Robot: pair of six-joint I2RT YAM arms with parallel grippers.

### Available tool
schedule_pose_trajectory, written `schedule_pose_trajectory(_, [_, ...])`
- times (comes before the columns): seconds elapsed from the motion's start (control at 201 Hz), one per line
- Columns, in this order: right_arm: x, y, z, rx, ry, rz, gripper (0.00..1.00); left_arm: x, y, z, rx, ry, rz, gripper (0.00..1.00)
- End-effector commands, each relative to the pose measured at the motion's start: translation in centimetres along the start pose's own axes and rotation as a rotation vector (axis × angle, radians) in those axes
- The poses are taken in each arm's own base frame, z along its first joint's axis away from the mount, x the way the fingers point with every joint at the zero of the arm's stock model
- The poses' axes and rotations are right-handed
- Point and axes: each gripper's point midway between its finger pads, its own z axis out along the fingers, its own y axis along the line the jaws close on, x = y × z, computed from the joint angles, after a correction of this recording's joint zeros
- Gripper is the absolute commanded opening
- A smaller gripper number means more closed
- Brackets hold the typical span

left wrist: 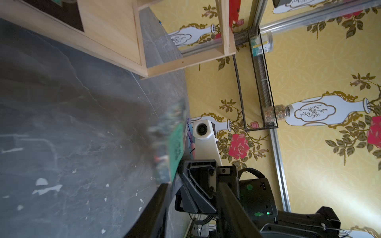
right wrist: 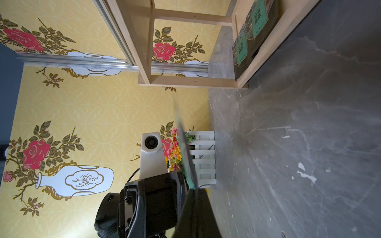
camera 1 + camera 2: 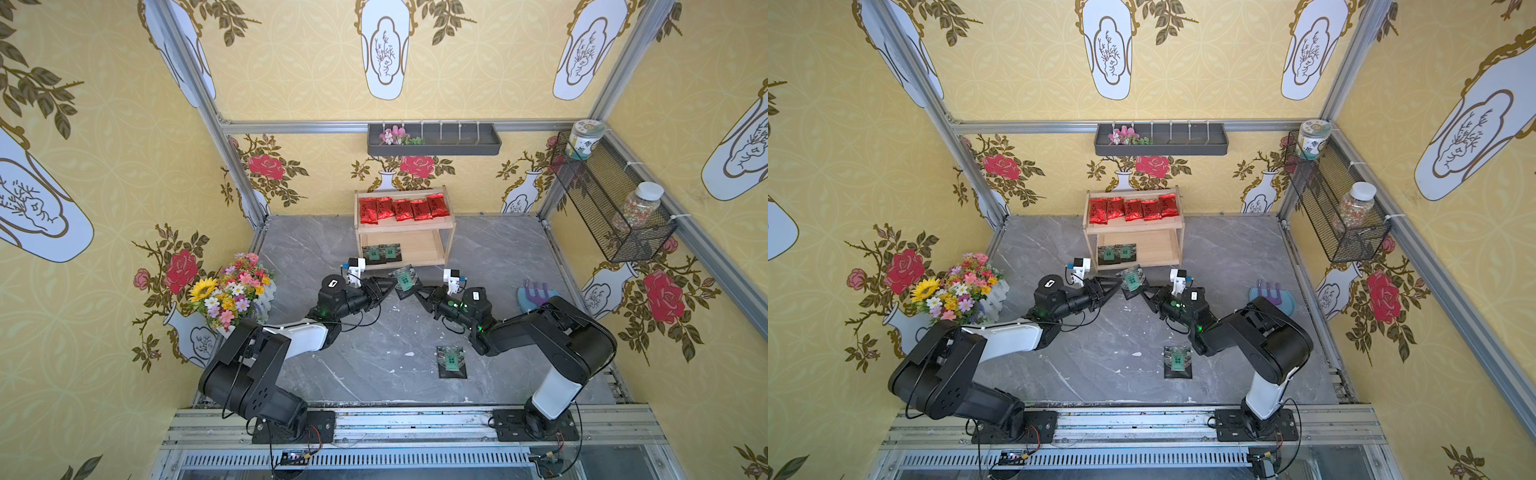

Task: Place the tea bags on the shelf by color
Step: Pick up the tea bag from the center of the board, then place the tea bag on the shelf.

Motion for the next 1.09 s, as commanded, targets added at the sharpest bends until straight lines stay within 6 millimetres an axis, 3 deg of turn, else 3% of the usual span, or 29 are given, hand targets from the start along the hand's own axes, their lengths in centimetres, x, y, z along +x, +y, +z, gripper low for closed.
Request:
schedule_pose_trajectory(0.0, [-1.3,0.3,0.9,-0.016,-0.047,-0.085,0.00,-0.1,0.7,-0.3,-0.034,0.015,0.016,0.47])
schedule_pose_trajectory(0.284, [-4.8,0.3,3.0,0.033,-0.170,-0.246,0.00,-1.1,0.6,-0.9,-0.035,0.022,0.018,0.52])
schedule_pose_trajectory(0.633, [-8.5,-0.7,5.6,0.068,-0.323,-0.357,0.01,-0.5,0.3,-1.5,-0.020,0.043,0.000,0.53])
schedule_pose_trajectory(1.086, [-11.0,-3.0,9.2,0.136,-0.298,-0.391,0.06,-0.6,0.2,-2.1,-0.028,0.033,0.013,0.54])
